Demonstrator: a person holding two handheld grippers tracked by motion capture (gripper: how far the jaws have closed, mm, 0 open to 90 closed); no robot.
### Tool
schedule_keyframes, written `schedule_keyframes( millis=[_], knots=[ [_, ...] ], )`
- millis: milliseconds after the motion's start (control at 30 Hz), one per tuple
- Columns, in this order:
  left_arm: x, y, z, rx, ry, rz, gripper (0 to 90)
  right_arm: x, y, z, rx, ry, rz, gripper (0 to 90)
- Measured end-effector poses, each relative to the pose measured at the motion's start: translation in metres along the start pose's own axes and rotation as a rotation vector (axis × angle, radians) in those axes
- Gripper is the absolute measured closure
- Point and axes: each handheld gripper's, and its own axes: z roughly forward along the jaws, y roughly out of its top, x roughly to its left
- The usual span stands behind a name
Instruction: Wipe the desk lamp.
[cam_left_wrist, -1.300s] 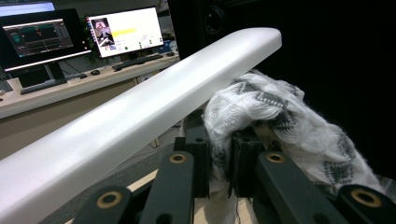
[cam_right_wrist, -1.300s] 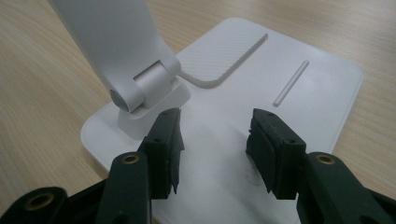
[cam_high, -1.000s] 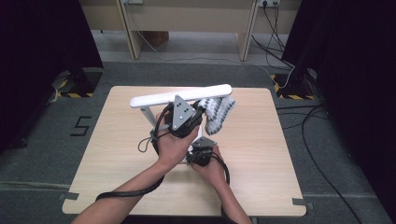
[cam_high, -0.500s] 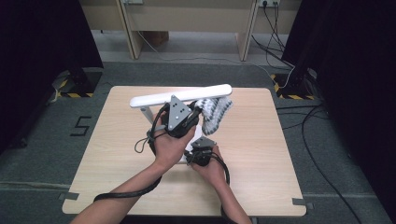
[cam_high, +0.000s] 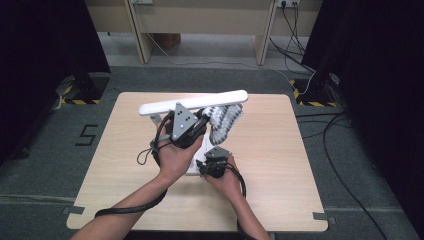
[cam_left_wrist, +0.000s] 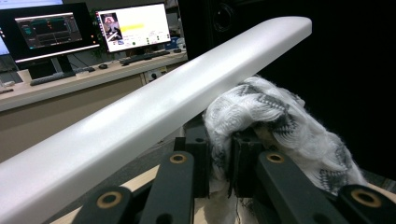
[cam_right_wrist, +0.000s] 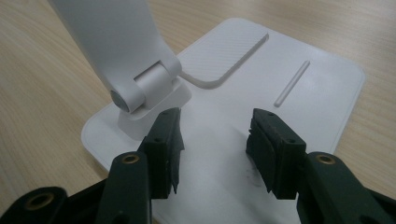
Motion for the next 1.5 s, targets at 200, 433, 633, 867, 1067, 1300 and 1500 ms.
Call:
schedule_keyframes(
  millis=[200, 433, 633, 867, 1067, 1300, 1500],
  knots=[
    [0.004, -0.004, -0.004, -0.002, 0.009, -0.012, 80.5, 0.000, 0.000, 0.000, -0.002, 0.000, 0.002, 53.9],
    [0.005, -0.006, -0.007, -0.008, 0.013, -0.022, 80.5, 0.001, 0.000, 0.001, -0.002, 0.000, -0.001, 53.9],
    [0.008, -0.008, -0.010, -0.009, 0.023, -0.020, 80.5, 0.001, 0.001, 0.001, 0.000, 0.001, 0.002, 53.9],
    [0.014, -0.012, -0.016, -0.012, 0.040, -0.029, 80.6, 0.001, 0.001, 0.001, -0.001, -0.001, 0.001, 53.9],
    [0.018, -0.014, -0.021, -0.010, 0.049, -0.027, 80.5, 0.001, 0.001, 0.001, -0.001, -0.001, 0.002, 53.9],
    [0.021, -0.017, -0.025, -0.015, 0.056, -0.039, 80.5, 0.001, 0.001, 0.001, -0.002, -0.002, 0.002, 53.9],
    [0.025, -0.020, -0.030, -0.016, 0.063, -0.043, 80.5, 0.001, 0.001, 0.001, -0.001, -0.005, 0.003, 53.9]
  ],
)
